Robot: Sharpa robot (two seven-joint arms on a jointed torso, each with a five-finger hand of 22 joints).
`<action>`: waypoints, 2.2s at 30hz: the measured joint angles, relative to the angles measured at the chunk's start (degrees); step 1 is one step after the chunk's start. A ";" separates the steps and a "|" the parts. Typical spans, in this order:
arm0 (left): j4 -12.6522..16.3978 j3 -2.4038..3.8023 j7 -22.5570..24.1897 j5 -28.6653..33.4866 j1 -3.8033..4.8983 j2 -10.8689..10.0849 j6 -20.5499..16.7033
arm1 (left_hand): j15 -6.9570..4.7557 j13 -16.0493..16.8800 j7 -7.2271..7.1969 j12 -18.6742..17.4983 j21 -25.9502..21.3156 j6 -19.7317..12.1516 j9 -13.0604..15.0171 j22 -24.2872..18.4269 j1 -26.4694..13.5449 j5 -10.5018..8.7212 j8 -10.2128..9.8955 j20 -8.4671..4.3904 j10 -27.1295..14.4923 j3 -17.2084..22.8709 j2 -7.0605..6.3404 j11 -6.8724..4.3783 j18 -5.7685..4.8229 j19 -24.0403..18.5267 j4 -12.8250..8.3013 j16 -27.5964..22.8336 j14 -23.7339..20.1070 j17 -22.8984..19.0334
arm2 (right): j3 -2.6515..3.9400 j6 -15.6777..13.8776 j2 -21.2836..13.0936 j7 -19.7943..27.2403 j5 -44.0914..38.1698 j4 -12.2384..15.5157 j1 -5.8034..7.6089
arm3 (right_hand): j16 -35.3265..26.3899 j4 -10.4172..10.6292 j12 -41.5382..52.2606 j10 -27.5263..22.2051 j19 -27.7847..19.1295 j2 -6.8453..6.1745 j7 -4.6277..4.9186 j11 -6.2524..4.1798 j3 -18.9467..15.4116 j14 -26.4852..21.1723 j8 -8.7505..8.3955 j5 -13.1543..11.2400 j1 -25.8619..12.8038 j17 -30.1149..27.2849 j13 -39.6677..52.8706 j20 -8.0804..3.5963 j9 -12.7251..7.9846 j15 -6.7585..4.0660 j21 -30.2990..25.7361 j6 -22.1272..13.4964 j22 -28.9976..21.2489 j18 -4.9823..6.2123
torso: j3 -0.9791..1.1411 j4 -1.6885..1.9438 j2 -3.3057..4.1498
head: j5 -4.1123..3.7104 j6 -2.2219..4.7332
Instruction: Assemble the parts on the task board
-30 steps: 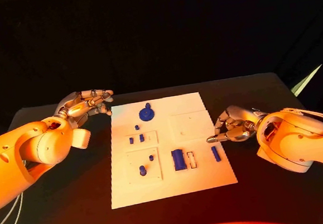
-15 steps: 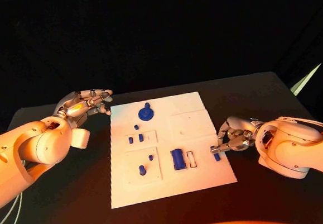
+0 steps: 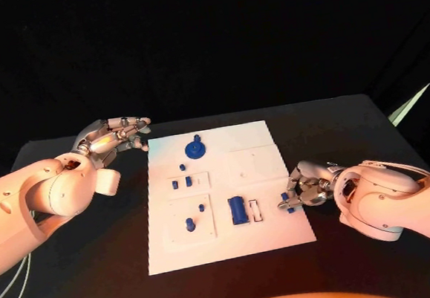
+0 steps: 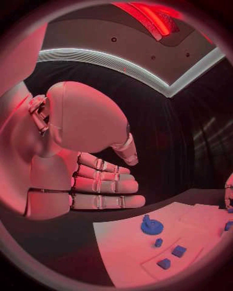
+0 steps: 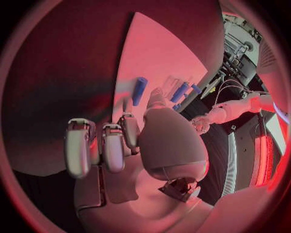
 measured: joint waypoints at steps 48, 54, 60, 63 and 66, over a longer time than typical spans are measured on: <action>0.00 -0.01 -0.18 0.00 0.00 0.03 0.05 | 0.00 -0.05 0.00 0.00 -0.01 0.00 -0.05 -0.42 0.00 0.00 0.00 0.00 0.00 0.00 0.00 0.00 0.00 0.00 0.00 0.00 0.00 0.00 | 0.01 -2.94 3.78 0.10 14.59 3.24 1.47 | 0.58 -8.77 -1.17 -0.18 0.01 -8.95 0.15 -0.21 46.71 -0.30 -4.23 -2.73 -4.78 0.00 -3.90 -0.03 -1.88 -0.33 2.66 0.03 0.00 -0.44 | -0.03 0.02 -0.02 | 0.07 -0.01; 0.03 0.00 -0.24 0.00 0.00 -0.02 0.05 | 0.00 -0.05 0.00 0.00 -0.01 0.00 -0.05 -0.42 0.00 0.00 0.00 0.00 0.00 0.00 0.00 0.00 0.00 0.00 0.00 0.00 0.00 0.00 | -0.01 -2.85 4.73 -0.16 15.35 2.55 1.41 | 0.58 -8.66 -1.17 0.00 0.01 -8.73 0.14 -0.42 46.83 -0.30 -4.21 -1.86 -7.71 0.00 -3.90 -0.03 -1.63 -0.33 2.66 0.05 0.00 -0.45 | -0.03 0.02 0.00 | 0.09 -0.18; 0.06 0.00 -0.30 0.00 0.00 -0.03 0.11 | 0.00 -0.05 0.00 0.00 -0.01 0.00 -0.05 -0.42 0.00 0.00 0.00 0.00 0.00 0.00 0.00 0.00 0.00 0.00 0.00 0.00 0.00 0.00 | -0.01 -2.82 5.98 -0.78 15.15 1.94 1.14 | 0.59 -7.96 -1.17 0.39 0.01 -8.40 0.02 -0.64 48.30 -0.30 -4.09 -1.31 -12.12 0.00 -3.90 -0.03 -1.34 -0.33 2.67 0.16 0.00 -0.44 | -0.03 -0.02 0.00 | 0.10 -0.29; 0.07 0.00 -0.32 0.00 0.00 -0.02 0.14 | 0.00 -0.08 0.00 0.00 -0.01 0.00 -0.05 -0.42 0.00 0.00 0.00 0.00 0.00 0.00 0.00 0.00 0.00 0.00 0.00 0.00 0.00 0.00 | -0.01 -2.74 6.47 -1.12 14.76 1.63 1.03 | 0.59 -7.80 -1.17 0.42 0.01 -8.34 -0.06 -0.62 48.45 -0.30 -4.09 -1.31 -12.18 0.00 -3.90 -0.03 -1.34 -0.33 2.70 0.26 0.00 -0.44 | 0.00 -0.02 0.00 | 0.06 -0.37; 0.07 0.00 -0.36 0.00 0.00 -0.02 0.14 | 0.00 -0.08 0.00 0.00 -0.01 0.00 -0.05 -0.42 0.00 0.00 0.00 0.00 0.00 0.00 0.00 0.00 0.00 0.00 0.00 0.00 0.00 0.00 | -0.01 -2.46 6.87 -1.35 14.46 1.41 0.95 | 0.59 -7.65 -1.16 0.43 0.01 -8.40 -0.32 -0.63 48.59 -0.30 -4.06 -1.31 -14.40 0.00 -3.90 -0.03 -0.91 -0.33 3.33 0.54 0.00 -0.45 | 0.01 -0.02 0.01 | 0.05 -0.47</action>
